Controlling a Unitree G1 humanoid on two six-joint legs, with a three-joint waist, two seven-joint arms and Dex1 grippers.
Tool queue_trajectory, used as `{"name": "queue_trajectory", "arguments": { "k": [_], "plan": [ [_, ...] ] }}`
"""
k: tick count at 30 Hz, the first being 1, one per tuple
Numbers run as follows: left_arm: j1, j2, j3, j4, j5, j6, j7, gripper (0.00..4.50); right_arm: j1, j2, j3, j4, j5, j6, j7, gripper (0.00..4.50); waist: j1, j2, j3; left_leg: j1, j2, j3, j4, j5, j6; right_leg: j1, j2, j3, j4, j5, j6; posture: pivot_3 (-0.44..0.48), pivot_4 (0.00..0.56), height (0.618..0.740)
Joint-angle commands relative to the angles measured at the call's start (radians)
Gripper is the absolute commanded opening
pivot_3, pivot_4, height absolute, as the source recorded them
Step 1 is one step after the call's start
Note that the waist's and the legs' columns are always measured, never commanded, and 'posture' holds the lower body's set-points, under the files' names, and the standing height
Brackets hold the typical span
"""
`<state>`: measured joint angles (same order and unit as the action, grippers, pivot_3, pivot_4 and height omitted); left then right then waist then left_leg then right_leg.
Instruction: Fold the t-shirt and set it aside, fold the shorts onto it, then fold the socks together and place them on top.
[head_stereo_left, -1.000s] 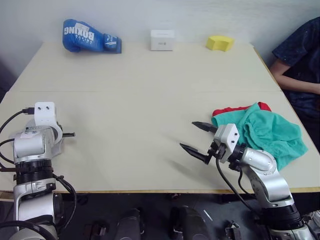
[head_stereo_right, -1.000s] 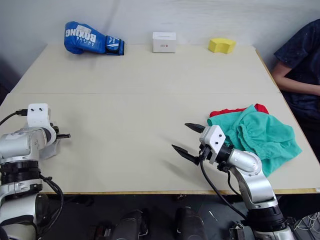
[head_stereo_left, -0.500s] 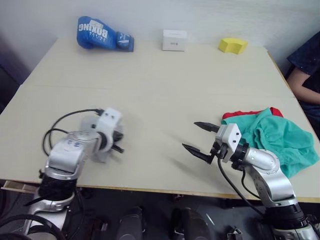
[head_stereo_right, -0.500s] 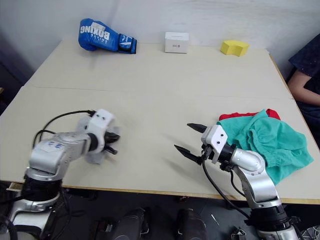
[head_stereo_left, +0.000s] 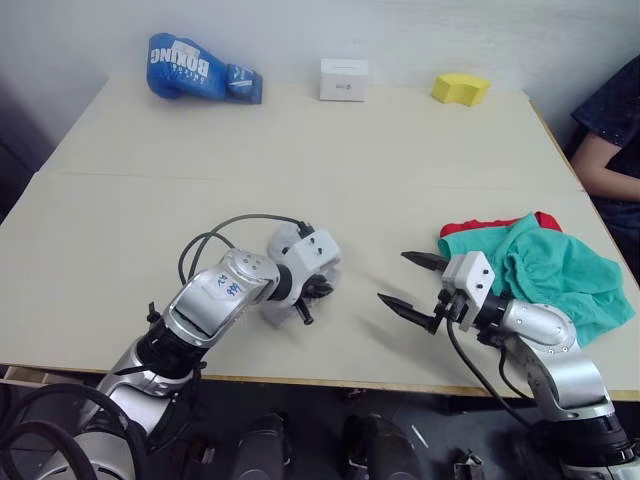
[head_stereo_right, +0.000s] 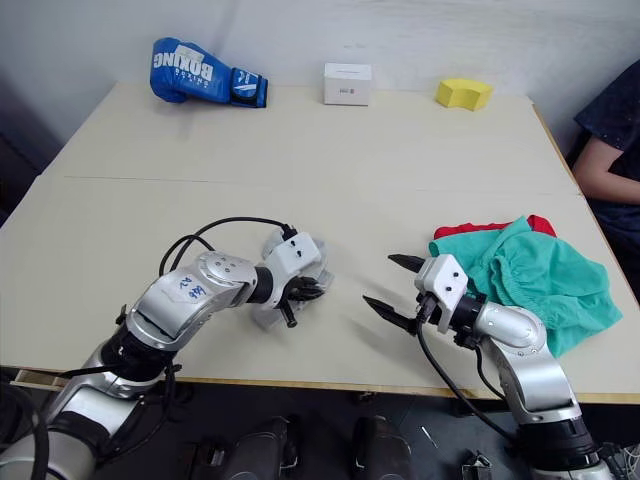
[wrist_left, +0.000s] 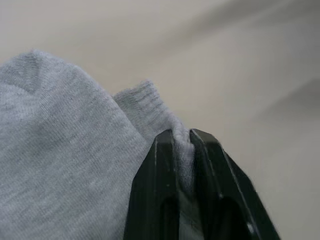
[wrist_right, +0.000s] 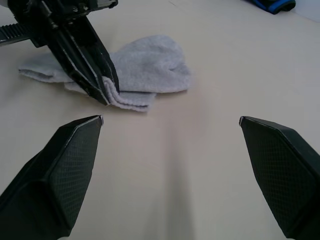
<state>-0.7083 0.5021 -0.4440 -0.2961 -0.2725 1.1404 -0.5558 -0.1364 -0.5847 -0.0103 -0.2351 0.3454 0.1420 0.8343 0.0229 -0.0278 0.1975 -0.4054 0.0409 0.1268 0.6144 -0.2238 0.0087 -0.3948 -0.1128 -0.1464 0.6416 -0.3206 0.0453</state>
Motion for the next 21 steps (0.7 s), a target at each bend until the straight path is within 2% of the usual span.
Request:
{"name": "queue_trajectory", "arguments": {
  "k": [1,4,5,8,10,15,18,21],
  "plan": [
    [0.027,-0.008,0.074,-0.015,-0.019,-0.155,-0.054,1.66,0.013,0.007,-0.028,-0.064,0.03,0.021,-0.02,4.5,0.001,0.0,0.0,0.0,0.0,0.0,0.0,0.0,0.0,0.0,0.0,0.0,0.0,0.0,0.0,0.0,0.15,0.74],
    [0.059,-0.005,0.246,-0.019,-0.192,-0.256,-0.243,2.58,0.016,0.015,-0.022,-0.087,0.039,0.039,-0.032,4.5,-0.001,0.0,0.0,-0.001,0.0,0.0,0.0,0.0,0.001,0.0,0.0,0.0,-0.001,0.0,0.0,0.0,0.15,0.74],
    [0.056,0.017,0.289,-0.002,-0.219,-0.271,-0.284,2.58,0.014,0.016,-0.015,-0.095,0.038,0.046,-0.033,4.5,-0.001,0.0,0.0,-0.001,0.0,0.0,0.0,0.0,0.001,0.0,0.0,0.0,-0.001,0.0,0.0,0.0,0.15,0.74],
    [0.03,0.106,0.366,0.139,-0.187,-0.377,-0.349,2.58,-0.017,0.014,0.052,-0.121,-0.004,0.066,-0.027,4.5,-0.004,0.001,0.0,0.0,0.001,0.0,0.0,0.0,0.0,0.0,0.0,-0.001,0.0,0.0,-0.001,0.0,0.15,0.74],
    [0.014,0.134,0.376,0.215,-0.162,-0.428,-0.366,2.58,-0.032,0.015,0.09,-0.129,-0.029,0.07,-0.023,4.5,-0.006,0.001,0.001,0.001,0.001,0.0,0.0,-0.002,0.004,0.0,0.001,-0.002,0.001,0.0,-0.001,0.0,0.15,0.74],
    [-0.145,0.125,0.378,0.727,-0.008,-0.746,-0.367,2.58,-0.117,0.056,0.283,-0.061,-0.204,0.015,-0.024,4.5,0.002,0.001,0.001,-0.001,0.001,-0.001,0.001,-0.003,0.005,0.0,0.001,-0.003,0.0,0.0,-0.002,0.0,0.15,0.74],
    [-0.216,0.098,0.356,0.915,0.038,-0.821,-0.406,2.58,-0.155,0.076,0.338,0.014,-0.296,-0.036,-0.052,4.5,0.002,0.001,0.001,-0.004,0.001,-0.001,0.003,-0.004,0.007,-0.001,0.0,-0.005,-0.001,0.0,-0.002,0.0,0.15,0.74],
    [-0.262,0.062,0.334,1.032,0.084,-0.86,-0.427,2.58,-0.198,0.085,0.367,0.088,-0.385,-0.086,-0.089,4.5,-0.002,0.001,0.001,-0.009,0.0,-0.001,0.012,-0.005,0.006,-0.002,0.0,-0.007,0.0,-0.001,-0.001,0.0,0.15,0.74]
  ]
}}
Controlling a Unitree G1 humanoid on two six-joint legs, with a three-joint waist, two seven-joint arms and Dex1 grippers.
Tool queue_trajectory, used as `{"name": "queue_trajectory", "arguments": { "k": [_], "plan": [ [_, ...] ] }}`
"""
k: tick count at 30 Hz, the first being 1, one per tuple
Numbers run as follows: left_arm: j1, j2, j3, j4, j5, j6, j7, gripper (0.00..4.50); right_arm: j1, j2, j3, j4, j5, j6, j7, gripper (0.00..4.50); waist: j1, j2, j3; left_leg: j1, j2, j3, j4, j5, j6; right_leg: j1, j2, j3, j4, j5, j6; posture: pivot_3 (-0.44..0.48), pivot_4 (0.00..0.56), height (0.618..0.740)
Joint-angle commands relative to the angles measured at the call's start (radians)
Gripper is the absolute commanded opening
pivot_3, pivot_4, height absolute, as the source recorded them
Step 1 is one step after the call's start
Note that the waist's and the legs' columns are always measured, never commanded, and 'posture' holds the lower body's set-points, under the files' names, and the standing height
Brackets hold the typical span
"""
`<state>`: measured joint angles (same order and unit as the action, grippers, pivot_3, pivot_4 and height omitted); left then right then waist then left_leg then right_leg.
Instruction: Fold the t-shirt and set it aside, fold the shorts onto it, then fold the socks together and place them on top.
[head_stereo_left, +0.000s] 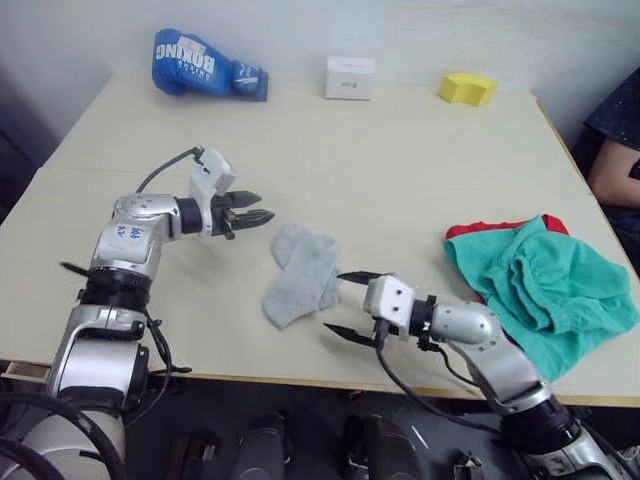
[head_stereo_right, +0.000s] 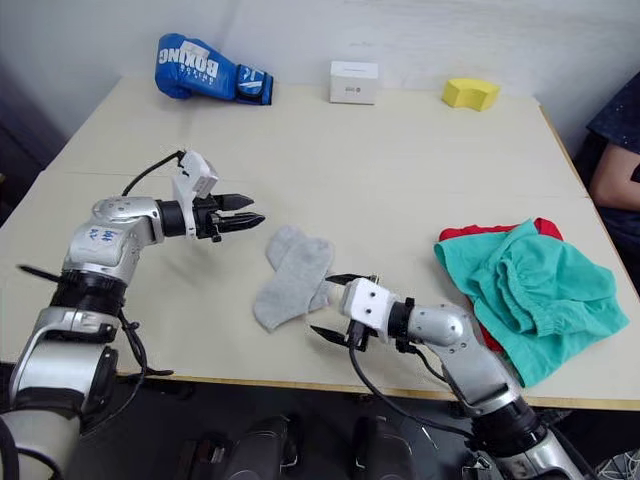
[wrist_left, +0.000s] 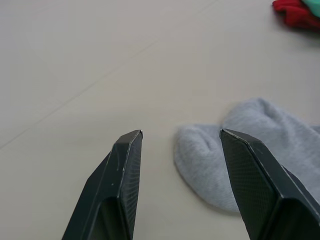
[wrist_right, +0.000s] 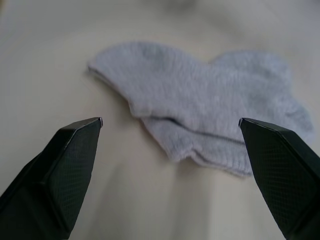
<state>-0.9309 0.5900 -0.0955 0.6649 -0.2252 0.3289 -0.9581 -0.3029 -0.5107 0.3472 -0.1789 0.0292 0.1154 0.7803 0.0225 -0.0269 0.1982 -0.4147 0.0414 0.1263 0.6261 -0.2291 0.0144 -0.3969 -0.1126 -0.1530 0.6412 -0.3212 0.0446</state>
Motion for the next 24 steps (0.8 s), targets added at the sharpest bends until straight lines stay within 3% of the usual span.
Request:
{"name": "queue_trajectory", "arguments": {
  "k": [1,6,9,13,16,20,22,24],
  "plan": [
    [-0.05,-0.037,-0.014,0.096,0.044,-0.046,-0.025,2.58,-0.037,0.011,0.011,0.045,-0.085,-0.07,-0.04,4.5,-0.002,0.0,0.0,-0.004,0.0,0.0,0.005,-0.001,0.001,-0.002,0.0,-0.001,0.002,0.0,0.001,0.0,0.15,0.74],
    [-0.088,-0.08,-0.019,0.201,0.096,-0.047,0.009,2.58,-0.053,0.014,0.014,0.092,-0.143,-0.113,-0.059,4.5,-0.006,0.0,0.0,-0.009,-0.003,0.001,0.008,0.0,0.004,-0.006,0.0,0.001,0.003,0.002,0.005,0.0,0.15,0.74],
    [-0.113,-0.093,-0.013,0.274,0.127,-0.024,0.061,2.62,-0.058,0.03,0.02,0.102,-0.156,-0.127,-0.068,3.92,-0.013,0.0,0.0,-0.008,-0.003,0.0,0.008,0.0,0.004,-0.006,-0.001,0.001,0.004,0.003,0.008,0.0,0.15,0.74],
    [-0.095,-0.098,-0.005,0.242,0.106,0.01,-0.032,2.62,-0.053,0.048,0.031,0.108,-0.17,-0.143,-0.069,2.52,-0.025,-0.001,0.0,-0.007,-0.003,-0.001,0.008,0.001,0.004,-0.006,-0.002,0.001,0.006,0.004,0.008,0.0,0.15,0.74],
    [-0.067,-0.089,-0.024,0.208,0.125,0.016,-0.084,2.01,-0.051,0.059,0.031,0.12,-0.176,-0.144,-0.073,1.45,-0.029,0.0,0.0,-0.007,-0.002,-0.001,0.007,0.001,0.004,-0.006,-0.001,0.002,0.006,0.004,0.008,0.0,0.15,0.74],
    [-0.047,-0.082,-0.016,0.198,0.141,0.042,-0.045,0.72,-0.05,0.06,0.031,0.133,-0.181,-0.173,-0.069,0.02,-0.029,0.0,0.0,-0.007,-0.002,0.0,0.008,0.002,0.003,-0.006,-0.001,0.002,0.006,0.004,0.008,0.0,0.15,0.74],
    [-0.03,-0.075,-0.012,0.17,0.14,0.06,-0.043,0.06,-0.053,0.055,0.027,0.139,-0.177,-0.185,-0.061,0.0,-0.029,0.0,0.0,-0.007,-0.003,0.0,0.008,0.002,0.003,-0.006,-0.001,0.002,0.006,0.004,0.008,0.0,0.15,0.74],
    [0.006,-0.061,-0.007,0.109,0.132,0.087,-0.053,0.02,-0.059,0.04,0.018,0.153,-0.175,-0.206,-0.051,0.0,-0.03,0.0,0.0,-0.007,-0.003,0.0,0.008,0.002,0.003,-0.006,-0.001,0.003,0.006,0.004,0.008,0.0,0.15,0.74]
  ]
}}
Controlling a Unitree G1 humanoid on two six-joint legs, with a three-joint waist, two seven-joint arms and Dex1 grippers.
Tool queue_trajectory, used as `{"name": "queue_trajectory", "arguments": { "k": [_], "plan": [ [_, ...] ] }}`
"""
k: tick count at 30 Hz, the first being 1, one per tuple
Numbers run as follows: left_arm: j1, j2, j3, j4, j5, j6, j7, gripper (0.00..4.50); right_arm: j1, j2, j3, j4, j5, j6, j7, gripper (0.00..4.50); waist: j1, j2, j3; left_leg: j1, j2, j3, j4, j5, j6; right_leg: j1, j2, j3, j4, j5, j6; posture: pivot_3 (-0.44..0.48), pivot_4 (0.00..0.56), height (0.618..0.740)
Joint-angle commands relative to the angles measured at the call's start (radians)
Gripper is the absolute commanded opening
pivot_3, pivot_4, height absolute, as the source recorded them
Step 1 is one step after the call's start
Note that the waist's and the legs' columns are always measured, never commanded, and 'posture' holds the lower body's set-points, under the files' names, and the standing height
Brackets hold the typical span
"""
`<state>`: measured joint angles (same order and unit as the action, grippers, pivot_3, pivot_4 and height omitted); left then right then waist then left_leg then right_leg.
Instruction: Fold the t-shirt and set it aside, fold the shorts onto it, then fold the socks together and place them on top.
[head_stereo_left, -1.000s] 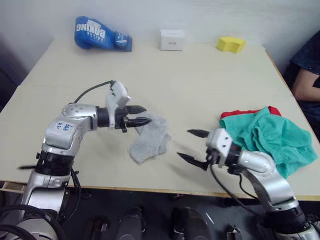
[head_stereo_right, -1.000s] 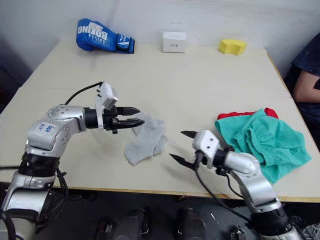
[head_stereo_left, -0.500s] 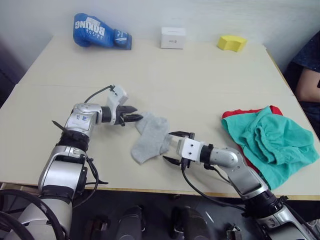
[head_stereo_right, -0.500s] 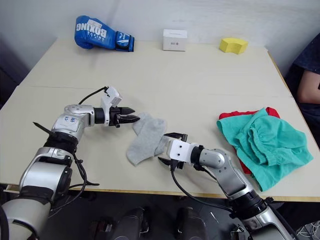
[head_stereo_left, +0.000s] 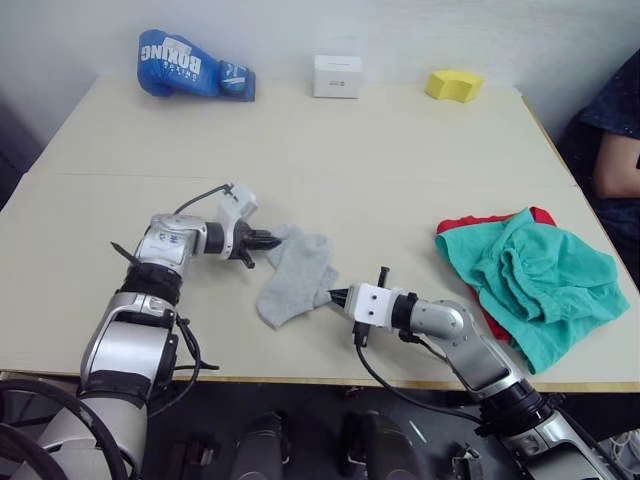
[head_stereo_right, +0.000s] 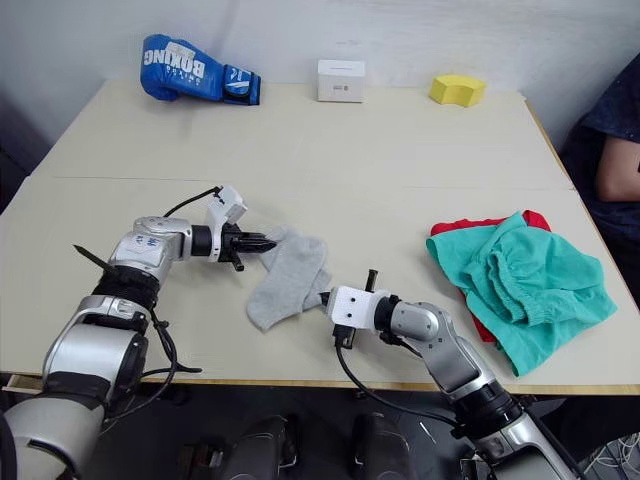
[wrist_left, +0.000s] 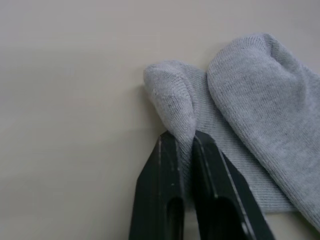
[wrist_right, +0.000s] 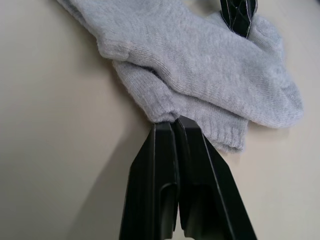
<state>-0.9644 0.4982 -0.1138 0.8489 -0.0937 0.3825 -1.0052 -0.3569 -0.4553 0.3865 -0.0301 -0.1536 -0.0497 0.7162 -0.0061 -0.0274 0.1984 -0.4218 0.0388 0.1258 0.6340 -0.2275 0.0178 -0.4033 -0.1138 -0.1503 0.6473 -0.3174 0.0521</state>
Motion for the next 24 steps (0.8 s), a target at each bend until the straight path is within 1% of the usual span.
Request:
{"name": "queue_trajectory", "arguments": {
  "k": [1,4,7,12,17,19,20,21,22,23,24],
  "plan": [
    [0.064,0.041,0.013,-0.12,-0.003,0.052,-0.009,0.02,-0.008,-0.024,-0.027,0.012,0.011,-0.053,0.02,0.0,-0.003,0.0,0.0,0.0,0.0,0.0,0.0,0.0,0.0,0.0,0.0,0.0,0.0,0.0,0.0,0.0,0.15,0.74],
    [0.146,0.069,0.027,-0.285,-0.02,0.135,0.004,0.02,-0.029,-0.048,-0.046,0.056,0.023,-0.093,0.039,0.0,-0.01,0.0,0.0,0.001,0.0,0.001,0.0,0.0,0.0,0.0,0.0,0.001,0.0,0.0,0.0,0.0,0.15,0.74],
    [0.248,0.096,0.051,-0.497,-0.055,0.255,0.026,0.02,-0.064,-0.071,-0.065,0.112,0.032,-0.14,0.054,0.0,-0.016,0.0,0.0,0.001,0.0,0.0,0.0,0.0,0.0,0.0,0.0,0.002,0.001,0.0,0.0,0.0,0.15,0.74],
    [0.415,0.116,0.116,-0.854,-0.116,0.467,0.123,0.02,-0.135,-0.106,-0.083,0.247,0.04,-0.252,0.098,0.0,-0.022,0.0,0.0,0.001,0.0,0.0,-0.001,0.0,0.0,0.0,-0.001,0.003,0.001,0.0,0.0,0.0,0.15,0.74],
    [0.538,0.11,0.139,-1.094,-0.175,0.606,0.198,0.02,-0.202,-0.102,-0.084,0.376,0.059,-0.331,0.149,0.0,-0.021,0.0,0.0,0.002,0.001,0.0,0.0,0.0,-0.001,0.0,-0.001,0.004,0.001,0.0,0.0,0.0,0.15,0.74],
    [0.569,0.104,0.15,-1.148,-0.193,0.645,0.23,0.02,-0.22,-0.097,-0.086,0.41,0.061,-0.35,0.159,0.0,-0.021,0.0,0.0,0.002,0.001,0.0,0.0,0.0,-0.001,0.0,-0.001,0.004,0.002,0.0,0.0,0.0,0.15,0.74],
    [0.577,0.087,0.177,-1.152,-0.181,0.637,0.281,0.02,-0.222,-0.095,-0.094,0.412,0.086,-0.333,0.18,0.0,-0.021,0.0,0.0,0.002,0.001,0.001,0.0,0.0,-0.001,0.0,-0.001,0.004,0.002,0.0,0.0,0.0,0.15,0.74],
    [0.581,0.075,0.197,-1.152,-0.173,0.629,0.319,0.52,-0.222,-0.093,-0.099,0.413,0.104,-0.319,0.196,0.46,-0.02,0.0,0.0,0.002,0.001,0.0,0.0,0.0,-0.001,0.0,-0.001,0.004,0.002,0.0,0.0,0.0,0.15,0.74],
    [0.582,0.066,0.214,-1.151,-0.177,0.631,0.341,0.74,-0.224,-0.094,-0.102,0.413,0.108,-0.319,0.2,0.69,-0.019,0.0,0.0,0.002,0.001,0.0,0.0,0.0,-0.001,0.0,-0.001,0.004,0.002,0.0,0.0,0.0,0.15,0.74],
    [0.586,0.066,0.226,-1.155,-0.196,0.637,0.338,1.04,-0.227,-0.097,-0.105,0.414,0.105,-0.322,0.201,1.01,-0.019,0.0,0.0,0.002,0.001,0.0,0.0,0.001,-0.001,0.0,-0.001,0.004,0.002,0.0,0.0,0.0,0.15,0.74],
    [0.598,0.085,0.225,-1.162,-0.21,0.633,0.318,1.33,-0.229,-0.107,-0.111,0.41,0.1,-0.325,0.203,1.32,-0.019,0.0,0.0,0.002,0.001,0.0,0.0,0.001,-0.001,0.0,-0.001,0.004,0.002,0.0,0.0,0.0,0.15,0.74]
  ]
}}
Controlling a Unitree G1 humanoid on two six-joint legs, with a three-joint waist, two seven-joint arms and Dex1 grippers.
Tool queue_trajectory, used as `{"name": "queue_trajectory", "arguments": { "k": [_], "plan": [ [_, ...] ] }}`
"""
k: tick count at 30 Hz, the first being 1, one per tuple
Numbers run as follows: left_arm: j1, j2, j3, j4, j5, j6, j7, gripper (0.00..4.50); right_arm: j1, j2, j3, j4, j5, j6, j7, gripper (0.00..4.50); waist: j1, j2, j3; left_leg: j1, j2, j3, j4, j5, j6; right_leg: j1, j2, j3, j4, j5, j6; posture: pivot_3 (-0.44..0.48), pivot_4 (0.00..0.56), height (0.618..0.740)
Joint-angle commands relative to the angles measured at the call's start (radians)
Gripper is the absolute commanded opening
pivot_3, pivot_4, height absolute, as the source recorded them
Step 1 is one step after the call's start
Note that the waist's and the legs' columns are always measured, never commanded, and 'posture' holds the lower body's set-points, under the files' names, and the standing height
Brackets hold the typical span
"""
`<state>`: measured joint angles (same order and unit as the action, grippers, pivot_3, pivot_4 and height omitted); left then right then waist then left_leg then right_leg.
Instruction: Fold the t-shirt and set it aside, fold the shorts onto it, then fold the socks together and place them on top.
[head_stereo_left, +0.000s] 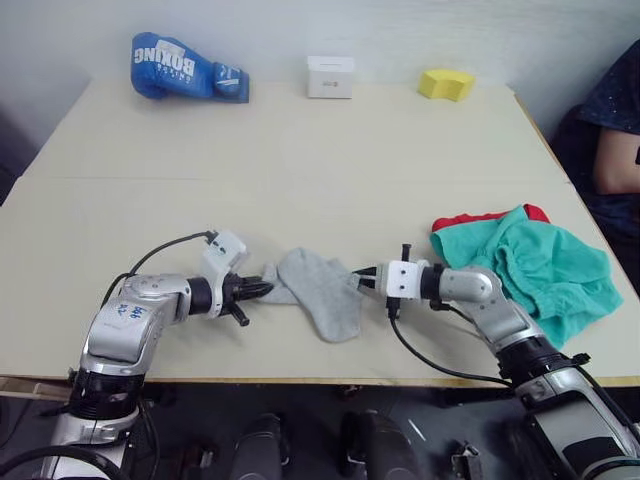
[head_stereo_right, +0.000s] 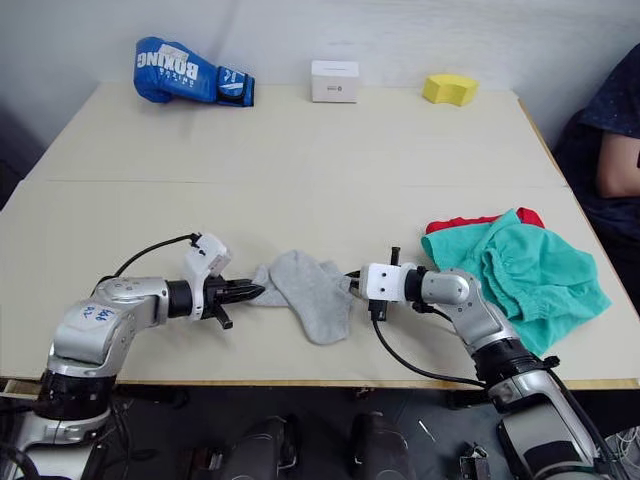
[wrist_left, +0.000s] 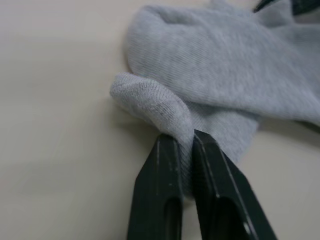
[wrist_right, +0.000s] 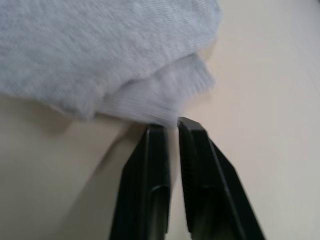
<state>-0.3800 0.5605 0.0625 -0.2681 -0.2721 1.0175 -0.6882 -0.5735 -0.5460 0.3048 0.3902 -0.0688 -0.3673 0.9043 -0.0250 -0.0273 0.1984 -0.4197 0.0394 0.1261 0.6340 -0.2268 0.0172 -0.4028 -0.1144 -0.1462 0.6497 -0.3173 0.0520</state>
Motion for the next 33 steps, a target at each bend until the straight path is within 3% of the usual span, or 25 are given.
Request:
{"name": "queue_trajectory", "arguments": {
  "k": [1,6,9,10,13,16,23,26,33],
  "plan": [
    [0.024,0.043,0.048,-0.051,-0.045,-0.005,-0.019,1.67,-0.012,-0.026,-0.036,-0.017,0.014,-0.004,0.018,1.69,0.0,0.0,0.0,0.0,0.0,0.0,0.0,0.0,0.0,0.0,0.0,0.0,0.0,0.0,0.0,0.0,0.15,0.74],
    [0.057,0.156,0.094,-0.063,-0.134,0.008,-0.124,3.28,0.052,-0.106,-0.107,-0.168,0.129,0.189,0.099,3.46,0.003,0.0,0.0,0.0,0.0,0.0,-0.002,0.0,0.0,0.0,0.0,0.0,-0.002,0.0,0.0,0.0,0.15,0.74],
    [0.033,0.236,0.14,-0.039,-0.23,0.079,-0.204,4.21,0.157,-0.167,-0.186,-0.417,0.37,0.635,0.143,4.47,0.01,0.0,0.0,0.0,0.0,-0.001,-0.002,0.0,0.0,0.0,-0.001,0.0,-0.002,0.0,0.0,0.0,0.15,0.74],
    [0.026,0.255,0.146,-0.033,-0.253,0.096,-0.218,4.48,0.182,-0.184,-0.204,-0.484,0.433,0.752,0.147,4.5,0.012,0.001,0.0,-0.001,0.001,-0.002,-0.002,-0.001,0.0,0.0,-0.001,0.0,-0.003,0.0,-0.001,0.0,0.15,0.74],
    [-0.054,0.289,0.104,0.066,-0.246,0.066,-0.237,4.48,0.246,-0.22,-0.262,-0.687,0.687,1.191,0.082,4.5,0.022,0.002,0.001,0.0,0.001,-0.003,-0.002,-0.004,0.004,0.001,-0.001,-0.001,-0.003,0.0,-0.002,0.0,0.15,0.74],
    [-0.212,0.227,0.006,0.236,-0.18,-0.017,-0.212,4.48,0.294,-0.189,-0.281,-0.801,0.804,1.45,-0.036,4.5,0.031,0.002,0.001,0.0,0.002,-0.003,-0.002,-0.004,0.005,0.001,-0.001,-0.002,-0.004,0.001,-0.004,0.0,0.15,0.74],
    [-0.486,0.056,-0.179,0.648,-0.043,-0.254,-0.273,4.48,0.312,0.024,-0.28,-0.85,0.797,1.622,-0.329,4.5,0.042,0.0,-0.001,-0.002,0.001,-0.002,-0.001,-0.005,0.006,0.001,-0.001,-0.006,-0.007,0.002,-0.004,0.0,0.15,0.74],
    [-0.543,0.013,-0.23,0.757,-0.022,-0.284,-0.35,4.48,0.304,0.082,-0.269,-0.86,0.794,1.658,-0.39,4.5,0.024,0.0,-0.001,-0.002,0.002,-0.001,-0.002,-0.005,0.006,0.001,0.0,-0.006,-0.005,0.002,-0.004,0.0,0.15,0.74],
    [-0.619,-0.069,-0.278,0.97,0.084,-0.405,-0.352,4.48,0.294,0.128,-0.193,-0.872,0.768,1.675,-0.46,4.5,0.014,-0.001,-0.002,-0.001,0.004,-0.001,-0.001,-0.004,0.005,0.0,0.002,-0.006,-0.004,0.002,-0.004,0.0,0.15,0.74]
  ]
}}
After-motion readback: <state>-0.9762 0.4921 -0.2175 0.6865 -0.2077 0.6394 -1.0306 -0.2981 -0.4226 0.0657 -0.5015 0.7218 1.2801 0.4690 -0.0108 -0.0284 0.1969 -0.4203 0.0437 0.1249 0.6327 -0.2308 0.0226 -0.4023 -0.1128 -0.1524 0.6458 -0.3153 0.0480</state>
